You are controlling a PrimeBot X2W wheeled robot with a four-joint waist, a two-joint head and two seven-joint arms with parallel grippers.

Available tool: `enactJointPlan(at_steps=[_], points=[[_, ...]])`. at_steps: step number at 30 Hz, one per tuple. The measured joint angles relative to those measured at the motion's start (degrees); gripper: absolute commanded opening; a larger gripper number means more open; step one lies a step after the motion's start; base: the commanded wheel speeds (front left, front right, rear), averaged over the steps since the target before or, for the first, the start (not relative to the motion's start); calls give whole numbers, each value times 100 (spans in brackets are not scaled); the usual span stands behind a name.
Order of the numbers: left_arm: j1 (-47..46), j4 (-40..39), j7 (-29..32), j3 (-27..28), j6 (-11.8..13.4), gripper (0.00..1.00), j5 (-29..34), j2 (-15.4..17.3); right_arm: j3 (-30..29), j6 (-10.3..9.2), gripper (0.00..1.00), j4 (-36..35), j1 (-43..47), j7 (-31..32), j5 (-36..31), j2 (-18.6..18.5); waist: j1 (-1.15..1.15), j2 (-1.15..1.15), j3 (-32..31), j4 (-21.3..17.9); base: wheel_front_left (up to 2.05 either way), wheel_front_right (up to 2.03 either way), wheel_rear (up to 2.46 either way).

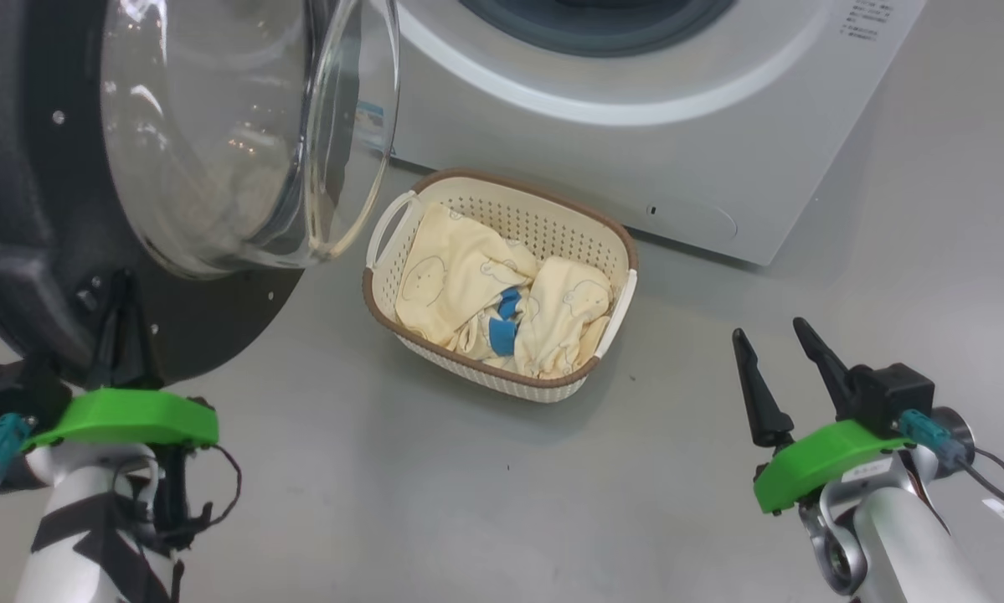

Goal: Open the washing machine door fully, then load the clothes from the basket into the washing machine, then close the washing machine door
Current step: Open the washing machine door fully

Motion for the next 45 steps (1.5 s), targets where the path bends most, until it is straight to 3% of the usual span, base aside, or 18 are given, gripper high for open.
enactJointPlan(at_steps=[10,28,45], points=[[-337,-21,0,765,-100,0,29,242,-14,0,100,-37,-249,38,-131,-256,0,0,552,24,0,0,0],[-1349,694,-1,1648,-298,0,31,959,-504,0,100,-1054,-426,616,-354,-775,0,0,1532,13,0,0,0],[-1534,933,-1,1891,-376,0,318,1004,-553,0,100,-1171,-442,683,-400,-799,-1,0,1338,-71,0,0,0]])
